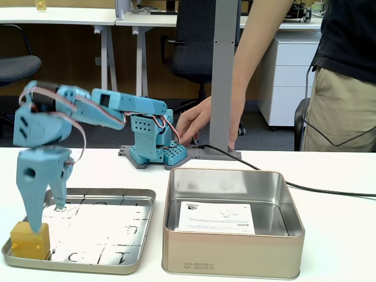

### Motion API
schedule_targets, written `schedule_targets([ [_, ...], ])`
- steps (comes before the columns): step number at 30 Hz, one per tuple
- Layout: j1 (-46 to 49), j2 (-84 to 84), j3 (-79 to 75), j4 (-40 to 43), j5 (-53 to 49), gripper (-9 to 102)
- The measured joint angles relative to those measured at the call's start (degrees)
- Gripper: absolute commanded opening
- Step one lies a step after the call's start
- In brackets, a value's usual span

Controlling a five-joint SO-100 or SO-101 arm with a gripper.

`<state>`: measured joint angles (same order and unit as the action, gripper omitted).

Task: Grasp a lego block and put it in the bin.

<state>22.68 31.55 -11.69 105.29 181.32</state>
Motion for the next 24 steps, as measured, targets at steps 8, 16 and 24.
schedule_targets([
  [8,2.37,-2.11,-1.32,-2.2,-0.09,34],
  [16,3.08,-4.92,-1.32,-4.57,-0.09,33],
  [24,3.08,-6.86,-1.32,-5.8,-0.09,33],
])
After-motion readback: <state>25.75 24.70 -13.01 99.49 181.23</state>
